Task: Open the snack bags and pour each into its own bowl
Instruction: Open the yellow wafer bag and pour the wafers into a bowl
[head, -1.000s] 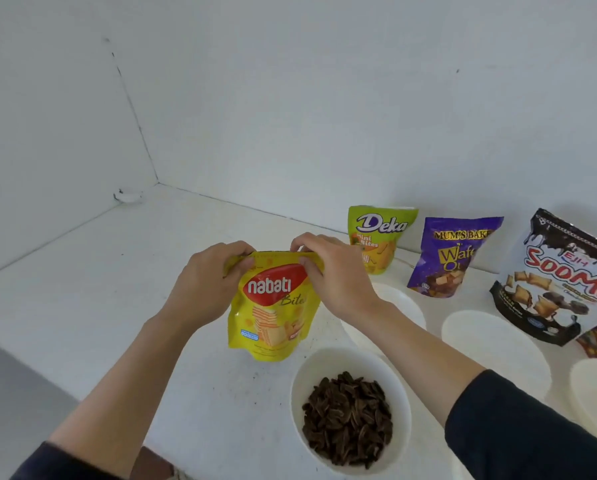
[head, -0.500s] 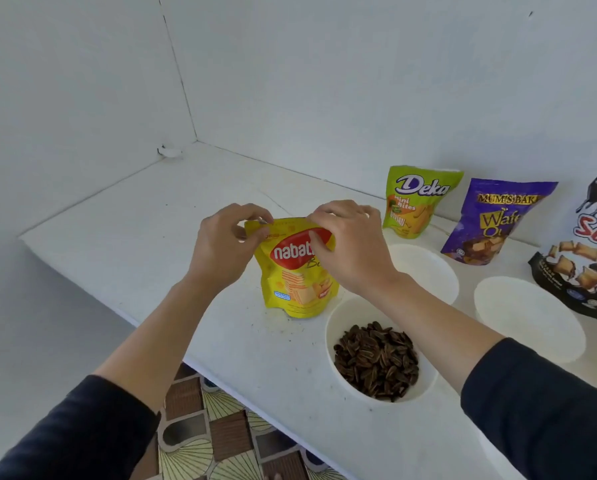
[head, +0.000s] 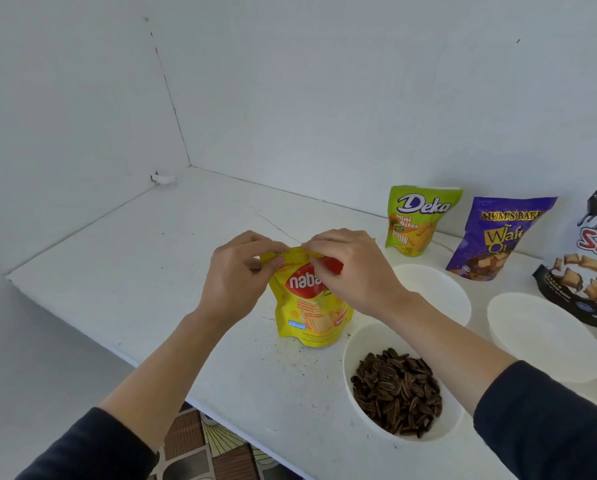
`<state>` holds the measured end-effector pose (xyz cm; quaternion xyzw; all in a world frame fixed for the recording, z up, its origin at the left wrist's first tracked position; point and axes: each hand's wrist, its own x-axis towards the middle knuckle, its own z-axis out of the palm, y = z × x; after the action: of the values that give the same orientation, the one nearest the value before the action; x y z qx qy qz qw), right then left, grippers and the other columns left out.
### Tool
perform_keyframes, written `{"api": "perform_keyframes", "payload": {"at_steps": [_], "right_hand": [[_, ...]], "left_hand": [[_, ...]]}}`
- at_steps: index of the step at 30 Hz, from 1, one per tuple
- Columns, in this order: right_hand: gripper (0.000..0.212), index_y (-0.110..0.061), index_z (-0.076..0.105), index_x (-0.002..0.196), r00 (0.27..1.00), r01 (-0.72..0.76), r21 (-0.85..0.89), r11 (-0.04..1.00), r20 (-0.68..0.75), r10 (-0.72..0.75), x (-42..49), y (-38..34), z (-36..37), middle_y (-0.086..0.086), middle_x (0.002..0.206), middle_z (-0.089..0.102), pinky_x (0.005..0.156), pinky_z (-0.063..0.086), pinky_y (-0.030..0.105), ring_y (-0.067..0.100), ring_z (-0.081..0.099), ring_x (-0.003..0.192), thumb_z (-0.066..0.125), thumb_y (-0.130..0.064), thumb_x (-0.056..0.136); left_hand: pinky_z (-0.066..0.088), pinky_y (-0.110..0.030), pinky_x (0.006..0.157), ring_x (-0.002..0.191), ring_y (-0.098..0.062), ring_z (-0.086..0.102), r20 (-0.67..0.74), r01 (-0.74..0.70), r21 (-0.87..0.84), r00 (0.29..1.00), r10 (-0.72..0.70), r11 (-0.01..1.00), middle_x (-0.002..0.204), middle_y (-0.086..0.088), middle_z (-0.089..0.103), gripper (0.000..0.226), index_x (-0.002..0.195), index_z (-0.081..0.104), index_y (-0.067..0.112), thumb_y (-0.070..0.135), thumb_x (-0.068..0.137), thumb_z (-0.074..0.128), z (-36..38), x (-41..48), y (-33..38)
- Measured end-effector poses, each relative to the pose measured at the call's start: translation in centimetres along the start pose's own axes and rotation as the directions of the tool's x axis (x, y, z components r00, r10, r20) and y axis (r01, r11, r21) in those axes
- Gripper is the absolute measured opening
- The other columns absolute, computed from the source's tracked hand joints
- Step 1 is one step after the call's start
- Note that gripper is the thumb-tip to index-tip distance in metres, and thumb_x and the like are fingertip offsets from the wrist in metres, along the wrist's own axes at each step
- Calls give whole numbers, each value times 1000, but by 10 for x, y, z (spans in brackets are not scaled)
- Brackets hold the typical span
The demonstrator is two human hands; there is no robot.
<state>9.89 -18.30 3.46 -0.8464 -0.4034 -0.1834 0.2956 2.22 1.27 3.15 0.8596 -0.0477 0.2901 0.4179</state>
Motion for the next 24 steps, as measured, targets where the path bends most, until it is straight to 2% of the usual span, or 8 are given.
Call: {"api": "perform_keyframes", "payload": {"at_steps": [9, 15, 18, 21, 24], "right_hand": [[15, -16, 80, 95, 993, 92, -14, 996, -68, -93, 5, 1, -4, -5, 97, 77, 84, 47, 36, 18, 70, 92, 71, -9, 85], [14, -15, 80, 93, 993, 82, 19, 996, -89, -80, 3, 3, -3, -5, 95, 77, 82, 47, 34, 16, 70, 90, 72, -7, 84], [13, -16, 78, 93, 997, 38, 83, 996, -64, -33, 4, 1, -4, -7, 95, 76, 83, 49, 35, 12, 68, 90, 68, -9, 88], [12, -16, 75, 94, 1000, -16, 166, 986, -15, 19, 7, -2, -5, -6, 92, 73, 77, 52, 31, 9, 66, 85, 63, -11, 91], [7, -17, 67, 91, 998, -49, 182, 982, 39, 42, 11, -7, -5, -7, 88, 69, 80, 51, 38, 12, 63, 84, 61, -15, 90]], "left_hand": [[61, -26, 64, 81, -15, 68, 67, -44, 22, 997, 42, 999, 96, 1, 67, 17, 102, 79, 15, 4, 90, 74, -5, 7, -5], [59, -22, 64, 81, -12, 68, 87, -50, 43, 995, 46, 998, 95, 3, 68, 17, 102, 79, 16, 5, 90, 74, -6, 8, -5], [55, -17, 62, 81, -14, 68, 99, -29, 42, 995, 24, 999, 96, 2, 68, 17, 101, 79, 17, 5, 90, 74, -6, 8, -5], [57, -20, 63, 83, -16, 67, 117, -18, 52, 993, 12, 999, 96, 1, 68, 17, 101, 78, 17, 5, 90, 74, -7, 9, -3], [54, -16, 64, 83, -15, 66, 143, -30, 70, 989, 20, 997, 95, 1, 66, 18, 101, 77, 17, 3, 90, 73, -8, 11, -1]]}}
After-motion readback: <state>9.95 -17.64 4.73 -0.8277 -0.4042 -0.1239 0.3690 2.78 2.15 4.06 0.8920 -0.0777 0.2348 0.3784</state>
